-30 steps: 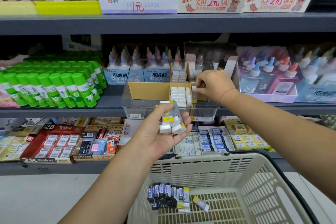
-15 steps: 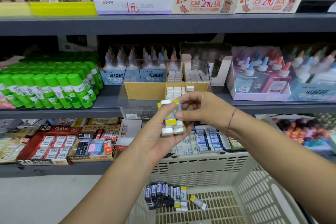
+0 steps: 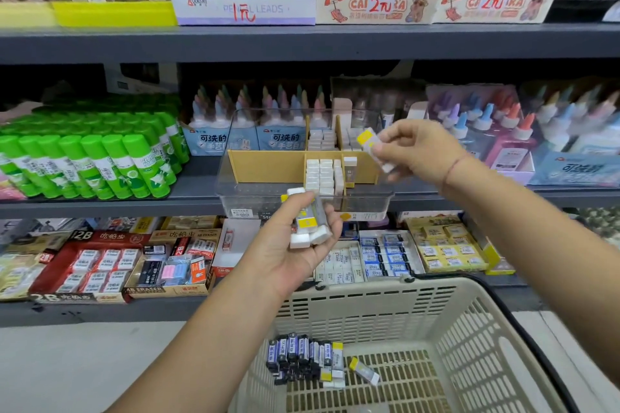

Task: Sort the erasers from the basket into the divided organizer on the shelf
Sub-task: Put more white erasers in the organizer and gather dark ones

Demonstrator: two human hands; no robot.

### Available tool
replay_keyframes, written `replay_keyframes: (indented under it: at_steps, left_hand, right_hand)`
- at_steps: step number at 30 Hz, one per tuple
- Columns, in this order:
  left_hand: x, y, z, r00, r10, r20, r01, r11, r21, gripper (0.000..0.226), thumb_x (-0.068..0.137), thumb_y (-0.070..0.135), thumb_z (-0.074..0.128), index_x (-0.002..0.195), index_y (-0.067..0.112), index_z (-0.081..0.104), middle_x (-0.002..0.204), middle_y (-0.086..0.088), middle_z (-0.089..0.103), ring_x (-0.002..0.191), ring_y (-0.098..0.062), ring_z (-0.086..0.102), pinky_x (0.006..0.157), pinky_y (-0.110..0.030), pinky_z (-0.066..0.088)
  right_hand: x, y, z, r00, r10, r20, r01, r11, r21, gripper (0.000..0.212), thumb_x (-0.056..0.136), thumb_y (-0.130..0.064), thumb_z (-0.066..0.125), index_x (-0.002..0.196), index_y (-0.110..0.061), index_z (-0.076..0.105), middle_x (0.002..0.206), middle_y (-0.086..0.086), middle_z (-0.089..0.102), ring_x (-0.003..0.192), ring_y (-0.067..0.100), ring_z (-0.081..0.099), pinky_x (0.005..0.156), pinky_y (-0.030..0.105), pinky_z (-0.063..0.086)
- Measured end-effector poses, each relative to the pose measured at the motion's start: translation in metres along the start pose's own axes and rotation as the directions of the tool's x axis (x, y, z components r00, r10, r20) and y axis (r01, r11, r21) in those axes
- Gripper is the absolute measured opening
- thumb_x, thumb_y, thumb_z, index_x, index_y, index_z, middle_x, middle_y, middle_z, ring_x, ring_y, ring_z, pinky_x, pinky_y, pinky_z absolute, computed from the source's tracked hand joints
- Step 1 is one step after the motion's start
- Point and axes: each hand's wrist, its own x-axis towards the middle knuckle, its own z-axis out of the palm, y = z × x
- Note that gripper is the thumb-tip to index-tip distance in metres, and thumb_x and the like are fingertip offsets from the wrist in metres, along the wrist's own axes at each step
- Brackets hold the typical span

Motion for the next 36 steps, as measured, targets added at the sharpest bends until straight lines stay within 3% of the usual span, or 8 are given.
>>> replay_keyframes:
  at_steps: [2, 4, 7, 11, 19, 31, 33, 36]
  left_hand:
    - [0.0, -0.001, 0.001, 1.0, -0.011, -0.002, 0.011, 1.0, 0.001, 0.015, 0.083, 0.01, 0.066, 0.092, -0.002, 0.061, 0.082, -0.019, 0.065, 0.067, -0.024, 0.065, 0.069, -0.037, 0.057]
    - [0.001, -0.002, 0.001, 1.0, -0.019, -0.009, 0.019, 1.0, 0.014, 0.013, 0.083, 0.009, 0.066, 0.09, -0.001, 0.061, 0.078, -0.019, 0.065, 0.069, -0.025, 0.065, 0.07, -0.038, 0.056]
    - [0.0, -0.003, 0.003, 1.0, -0.019, -0.019, 0.02, 0.999, 0.031, 0.013, 0.084, 0.009, 0.066, 0.09, -0.002, 0.061, 0.076, -0.018, 0.065, 0.073, -0.025, 0.064, 0.069, -0.039, 0.057]
    - [-0.001, -0.001, 0.002, 1.0, -0.014, -0.018, 0.015, 0.999, 0.043, 0.015, 0.084, 0.009, 0.066, 0.093, -0.002, 0.061, 0.078, -0.019, 0.065, 0.074, -0.026, 0.064, 0.069, -0.04, 0.057]
    - [0.001, 0.0, 0.002, 1.0, -0.011, -0.027, 0.012, 0.999, 0.048, 0.016, 0.083, 0.009, 0.067, 0.094, -0.002, 0.061, 0.076, -0.019, 0.065, 0.071, -0.026, 0.064, 0.07, -0.041, 0.056]
    - [0.001, -0.006, 0.002, 0.998, -0.057, 0.003, 0.057, 0.996, 0.074, 0.019, 0.084, 0.013, 0.067, 0.093, -0.003, 0.063, 0.081, -0.018, 0.067, 0.074, -0.025, 0.065, 0.068, -0.035, 0.058]
    - [0.001, -0.006, 0.001, 0.998, -0.062, 0.007, 0.062, 0.995, 0.074, 0.021, 0.084, 0.014, 0.067, 0.095, -0.003, 0.063, 0.081, -0.018, 0.067, 0.074, -0.025, 0.066, 0.067, -0.036, 0.059]
    - [0.001, -0.007, 0.002, 0.998, -0.06, 0.023, 0.059, 0.996, 0.062, 0.022, 0.084, 0.016, 0.067, 0.096, -0.003, 0.063, 0.082, -0.018, 0.067, 0.074, -0.025, 0.066, 0.068, -0.035, 0.059]
  right_hand:
    - [0.021, -0.001, -0.013, 0.993, -0.103, 0.052, 0.115, 0.854, -0.508, 0.016, 0.087, -0.015, 0.067, 0.1, -0.006, 0.067, 0.09, 0.01, 0.068, 0.069, 0.022, 0.065, 0.064, 0.029, 0.056]
    - [0.039, 0.0, -0.013, 0.98, -0.112, 0.166, 0.201, 0.555, -0.807, 0.024, 0.087, -0.018, 0.066, 0.11, -0.011, 0.069, 0.11, 0.007, 0.068, 0.094, 0.024, 0.065, 0.083, 0.03, 0.048]
    - [0.053, 0.003, 0.0, 0.959, -0.159, 0.233, 0.271, 0.294, -0.916, 0.029, 0.089, -0.014, 0.061, 0.117, -0.017, 0.066, 0.118, 0.006, 0.064, 0.11, 0.026, 0.057, 0.088, 0.032, 0.044]
    - [0.064, 0.016, 0.01, 0.932, -0.212, 0.296, 0.32, 0.09, -0.943, 0.024, 0.089, -0.028, 0.062, 0.112, -0.022, 0.059, 0.109, 0.004, 0.065, 0.101, 0.027, 0.059, 0.084, 0.034, 0.044]
    - [0.069, 0.029, 0.01, 0.937, -0.239, 0.256, 0.294, 0.138, -0.946, 0.028, 0.082, -0.041, 0.068, 0.08, -0.022, 0.047, 0.083, -0.003, 0.051, 0.092, 0.024, 0.057, 0.099, 0.037, 0.032]
    - [0.06, 0.027, 0.009, 0.967, -0.228, 0.113, 0.134, 0.079, -0.988, 0.044, 0.081, -0.064, 0.055, 0.08, -0.021, 0.045, 0.097, 0.005, 0.059, 0.099, 0.027, 0.055, 0.092, 0.039, 0.036]
    - [0.052, 0.022, 0.005, 0.961, -0.259, 0.099, 0.165, 0.247, -0.955, 0.038, 0.08, -0.058, 0.061, 0.079, -0.021, 0.051, 0.092, 0.002, 0.051, 0.096, 0.025, 0.053, 0.088, 0.036, 0.036]
    - [0.027, 0.01, 0.007, 0.955, -0.258, 0.148, 0.291, 0.708, -0.643, 0.027, 0.077, -0.044, 0.073, 0.083, -0.019, 0.063, 0.091, 0.0, 0.053, 0.083, 0.013, 0.052, 0.077, 0.028, 0.042]
